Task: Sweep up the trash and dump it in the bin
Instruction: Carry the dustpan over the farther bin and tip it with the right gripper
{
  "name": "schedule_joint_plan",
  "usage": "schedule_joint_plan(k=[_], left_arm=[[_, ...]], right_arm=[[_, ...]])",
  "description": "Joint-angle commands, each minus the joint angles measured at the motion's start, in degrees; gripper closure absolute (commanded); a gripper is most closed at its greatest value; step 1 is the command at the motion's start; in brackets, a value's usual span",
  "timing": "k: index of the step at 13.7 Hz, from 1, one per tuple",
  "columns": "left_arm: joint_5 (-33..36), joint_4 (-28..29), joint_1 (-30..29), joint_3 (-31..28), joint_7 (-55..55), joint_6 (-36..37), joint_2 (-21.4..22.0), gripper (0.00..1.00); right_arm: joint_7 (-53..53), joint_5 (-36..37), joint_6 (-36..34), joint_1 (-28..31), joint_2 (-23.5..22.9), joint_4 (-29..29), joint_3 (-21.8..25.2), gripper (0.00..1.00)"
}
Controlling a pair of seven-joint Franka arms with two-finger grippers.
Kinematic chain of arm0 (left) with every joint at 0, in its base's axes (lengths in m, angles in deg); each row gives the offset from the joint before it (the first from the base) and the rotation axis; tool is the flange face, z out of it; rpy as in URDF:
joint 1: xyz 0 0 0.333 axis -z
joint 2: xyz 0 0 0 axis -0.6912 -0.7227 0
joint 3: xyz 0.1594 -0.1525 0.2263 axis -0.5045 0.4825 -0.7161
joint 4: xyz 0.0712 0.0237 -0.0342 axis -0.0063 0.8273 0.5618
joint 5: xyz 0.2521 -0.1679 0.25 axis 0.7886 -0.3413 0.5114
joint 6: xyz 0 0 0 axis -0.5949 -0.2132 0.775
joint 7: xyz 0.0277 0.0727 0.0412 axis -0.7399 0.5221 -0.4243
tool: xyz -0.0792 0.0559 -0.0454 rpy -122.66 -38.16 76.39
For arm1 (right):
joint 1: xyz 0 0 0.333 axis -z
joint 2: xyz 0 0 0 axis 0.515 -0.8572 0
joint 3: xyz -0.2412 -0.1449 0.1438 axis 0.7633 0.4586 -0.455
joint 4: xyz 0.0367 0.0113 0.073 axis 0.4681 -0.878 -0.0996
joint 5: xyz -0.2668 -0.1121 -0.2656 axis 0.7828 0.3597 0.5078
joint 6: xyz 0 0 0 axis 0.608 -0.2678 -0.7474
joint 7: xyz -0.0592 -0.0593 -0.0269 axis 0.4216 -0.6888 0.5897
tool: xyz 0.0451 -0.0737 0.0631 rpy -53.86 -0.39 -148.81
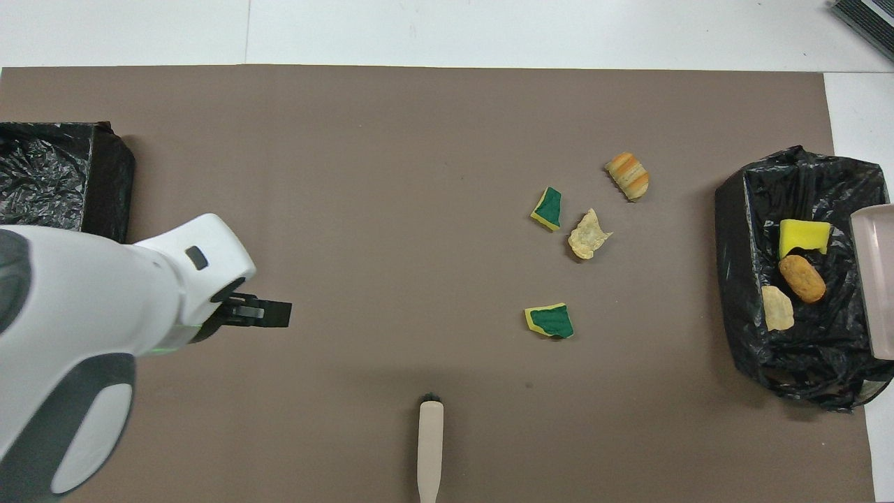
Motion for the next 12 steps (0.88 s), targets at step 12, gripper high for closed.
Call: schedule_joint_plan(k=[12], left_arm=[[0.52,-26.17,-11.63,0.31,10.64,18.45,-9.39,0.0]], right_arm=[[52.77,-23.08,-12.42,-17.66,2.07,-2.42,-2.01,1.0]])
